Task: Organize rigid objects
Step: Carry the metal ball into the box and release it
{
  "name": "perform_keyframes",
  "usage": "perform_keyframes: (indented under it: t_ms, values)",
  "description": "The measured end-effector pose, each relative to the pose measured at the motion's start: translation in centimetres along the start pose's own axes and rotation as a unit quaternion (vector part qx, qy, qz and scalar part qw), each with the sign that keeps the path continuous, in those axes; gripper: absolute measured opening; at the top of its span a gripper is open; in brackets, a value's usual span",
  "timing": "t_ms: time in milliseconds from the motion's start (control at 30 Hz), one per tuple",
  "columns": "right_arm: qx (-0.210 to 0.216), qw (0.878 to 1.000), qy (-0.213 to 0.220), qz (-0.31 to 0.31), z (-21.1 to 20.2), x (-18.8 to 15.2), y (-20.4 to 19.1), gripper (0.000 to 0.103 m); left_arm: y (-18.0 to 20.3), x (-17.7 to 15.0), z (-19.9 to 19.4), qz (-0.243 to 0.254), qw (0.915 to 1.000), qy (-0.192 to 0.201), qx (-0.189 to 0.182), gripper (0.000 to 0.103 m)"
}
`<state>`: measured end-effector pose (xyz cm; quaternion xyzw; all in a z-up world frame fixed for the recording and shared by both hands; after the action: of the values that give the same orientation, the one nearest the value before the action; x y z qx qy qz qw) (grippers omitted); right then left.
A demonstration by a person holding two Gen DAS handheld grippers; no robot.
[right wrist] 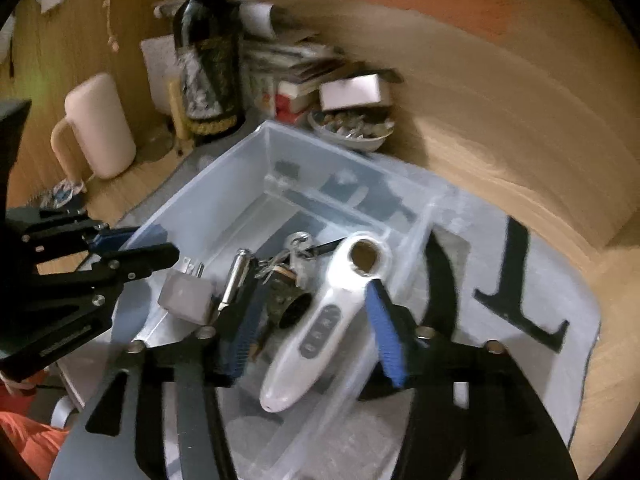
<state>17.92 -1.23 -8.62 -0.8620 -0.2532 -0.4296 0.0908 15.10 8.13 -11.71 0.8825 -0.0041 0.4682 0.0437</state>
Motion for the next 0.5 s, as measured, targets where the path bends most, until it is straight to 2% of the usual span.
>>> perform_keyframes:
  t_ms: [67,233,367,500]
  values:
    - [-0.013,1.0,0.015,0.007,-1.1,0.2,0.6,0.064,0.0,0.0,0.0,0.001,1.0,0.0,0.001,0.014]
    - [-0.055,0.997,0.045,0.035,-4.6,-0.3,2.9,0.066,0.1,0.0,0.0,0.005,1.0,0.003,0.005,0.014]
    - [-0.093,0.994,0.041,0.05,-6.8,-2.1,4.6,0.067,0.2,-0.2,0.0,0.007,0.9999,0.007,0.009,0.014]
    - [-0.138,0.987,0.028,0.079,-9.1,-5.4,6.6,0.067,0.3,-0.3,0.1,0.011,0.9998,0.007,0.013,0.014]
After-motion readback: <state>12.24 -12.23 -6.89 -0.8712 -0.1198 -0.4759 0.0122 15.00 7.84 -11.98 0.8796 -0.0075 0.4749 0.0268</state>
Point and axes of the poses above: each gripper's, at about its wrist camera, not at the fingertips, and z roughly the way its jaws point, y to its right, x to its top, the point moved 4 cm from there along z, roughly the way its jaws point, and after that the axes turned 14 degrees about y, right-handed, at the moved point
